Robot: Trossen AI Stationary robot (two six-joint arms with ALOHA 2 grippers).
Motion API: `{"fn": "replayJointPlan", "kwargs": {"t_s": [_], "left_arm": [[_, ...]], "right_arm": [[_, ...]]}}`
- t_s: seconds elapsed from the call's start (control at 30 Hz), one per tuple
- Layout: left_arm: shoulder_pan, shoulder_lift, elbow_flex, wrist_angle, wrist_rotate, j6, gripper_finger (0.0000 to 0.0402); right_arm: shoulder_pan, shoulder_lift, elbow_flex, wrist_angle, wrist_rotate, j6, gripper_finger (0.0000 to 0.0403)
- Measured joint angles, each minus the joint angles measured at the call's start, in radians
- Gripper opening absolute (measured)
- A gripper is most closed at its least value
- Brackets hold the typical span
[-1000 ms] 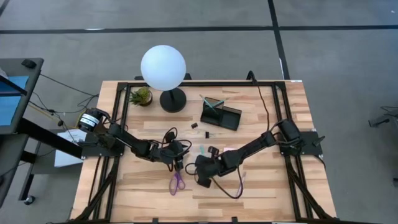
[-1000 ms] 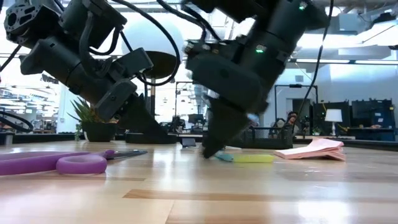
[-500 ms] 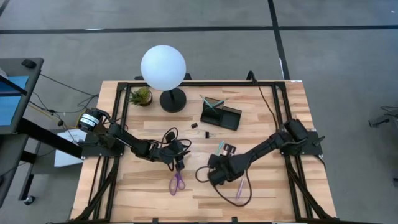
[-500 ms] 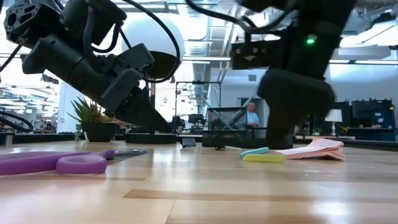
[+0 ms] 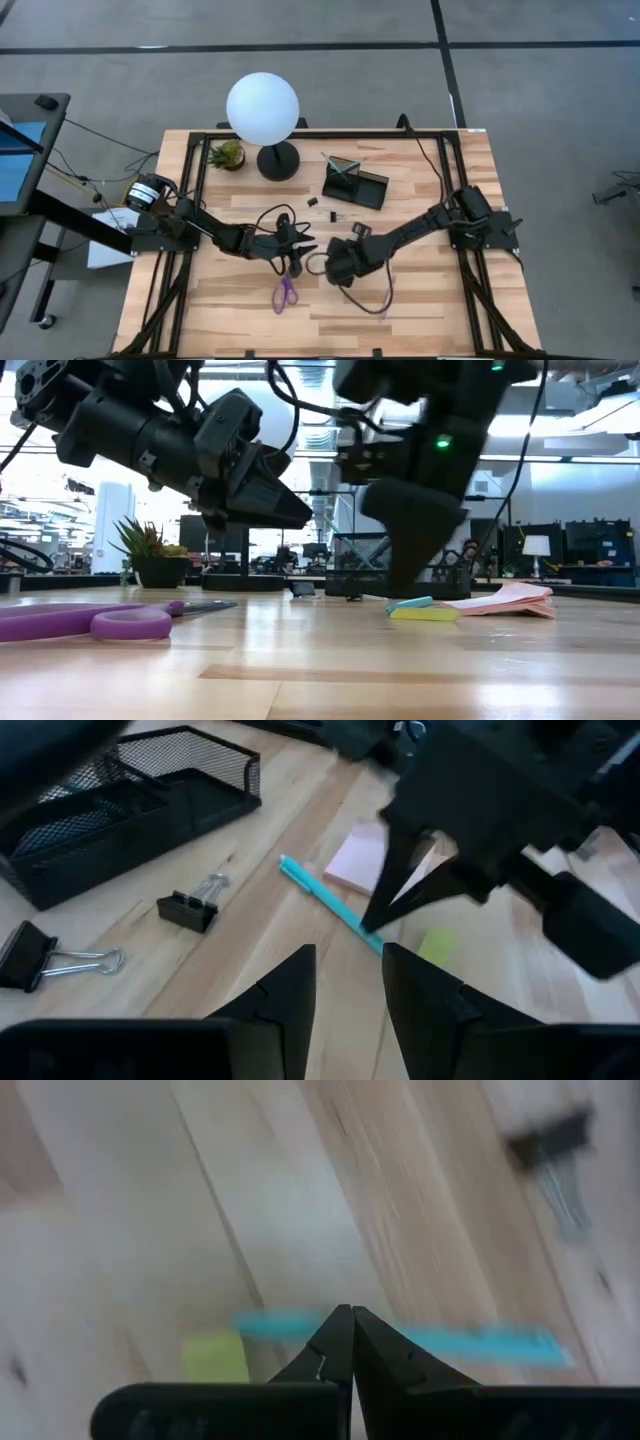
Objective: Pick and place office supplies into organizer
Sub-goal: Put the blue pen into the black desk organizer
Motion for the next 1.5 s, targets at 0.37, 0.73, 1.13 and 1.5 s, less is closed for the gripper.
{"fn": "replayJointPlan", "kwargs": {"t_s": [0.37, 0.73, 1.13, 1.5], "left_arm": [[-0.001, 0.0, 0.015, -0.014, 0.014, 0.045, 0.0111], [-0.002, 0.0, 0.015, -0.048, 0.014, 0.044, 0.0111], [-0.002, 0.0, 0.015, -0.047, 0.014, 0.043, 0.0111], [-0.002, 0.0, 0.015, -0.082, 0.004, -0.029, 0.0111]], "right_arm": [[-0.036, -0.025, 0.001, 0.026, -0.056, -0.1, 0.0], [0.023, -0.04, 0.0, -0.033, -0.119, -0.008, 0.0], [-0.031, 0.013, 0.0, 0.105, -0.121, -0.069, 0.0], [-0.129, -0.001, 0.0, 0.255, -0.049, -0.205, 0.0]]}}
